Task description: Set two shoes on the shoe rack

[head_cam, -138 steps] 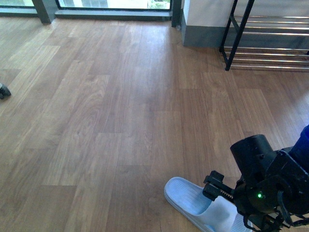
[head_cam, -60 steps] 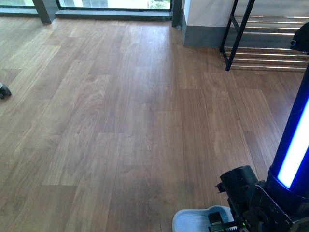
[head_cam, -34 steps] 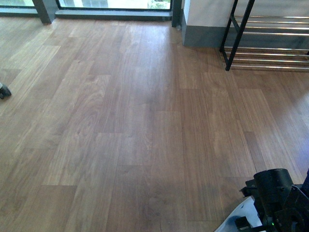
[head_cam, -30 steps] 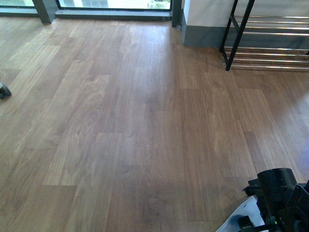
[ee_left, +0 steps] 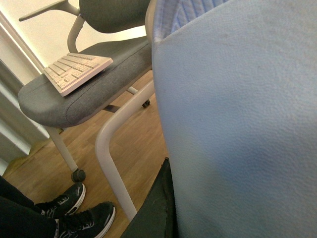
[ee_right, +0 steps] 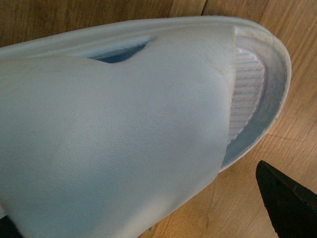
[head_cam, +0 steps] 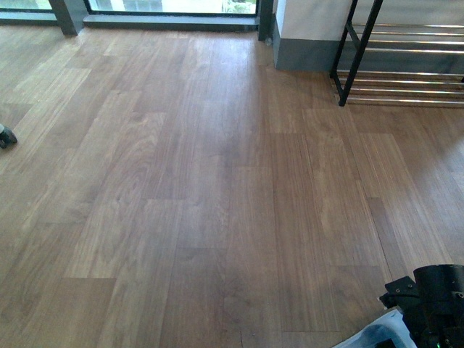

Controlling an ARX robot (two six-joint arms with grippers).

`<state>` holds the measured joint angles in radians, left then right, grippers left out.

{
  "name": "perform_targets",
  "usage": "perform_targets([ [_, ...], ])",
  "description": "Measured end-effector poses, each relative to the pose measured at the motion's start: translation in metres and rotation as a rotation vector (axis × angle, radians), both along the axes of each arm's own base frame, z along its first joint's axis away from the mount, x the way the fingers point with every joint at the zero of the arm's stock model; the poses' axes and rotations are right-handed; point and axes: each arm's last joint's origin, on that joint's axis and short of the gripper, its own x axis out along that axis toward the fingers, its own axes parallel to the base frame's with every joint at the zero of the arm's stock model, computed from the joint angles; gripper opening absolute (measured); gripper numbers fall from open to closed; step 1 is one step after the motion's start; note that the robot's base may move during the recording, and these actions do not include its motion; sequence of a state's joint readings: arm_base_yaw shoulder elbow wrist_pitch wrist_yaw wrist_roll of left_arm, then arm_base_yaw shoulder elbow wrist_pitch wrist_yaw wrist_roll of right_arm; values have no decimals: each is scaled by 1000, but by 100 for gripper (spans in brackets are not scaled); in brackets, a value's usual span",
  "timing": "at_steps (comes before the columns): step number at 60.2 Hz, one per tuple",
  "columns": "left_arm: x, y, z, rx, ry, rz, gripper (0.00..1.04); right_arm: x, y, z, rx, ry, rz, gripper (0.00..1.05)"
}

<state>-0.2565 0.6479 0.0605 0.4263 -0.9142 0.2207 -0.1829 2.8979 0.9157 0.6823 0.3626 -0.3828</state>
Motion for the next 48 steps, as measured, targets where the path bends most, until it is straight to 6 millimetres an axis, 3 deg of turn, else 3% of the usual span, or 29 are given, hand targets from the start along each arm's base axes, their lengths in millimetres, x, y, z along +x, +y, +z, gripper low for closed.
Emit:
perform_targets([
  [12, 0, 0, 0, 0, 0, 0, 2, -7, -7, -3, -57, 16, 111, 95],
  [40, 0, 0, 0, 0, 0, 0, 2, -17, -22, -3, -96, 89, 188, 95],
  [48, 0, 0, 0, 0, 0, 0, 2, -17, -23, -3, -68, 70, 120, 82],
])
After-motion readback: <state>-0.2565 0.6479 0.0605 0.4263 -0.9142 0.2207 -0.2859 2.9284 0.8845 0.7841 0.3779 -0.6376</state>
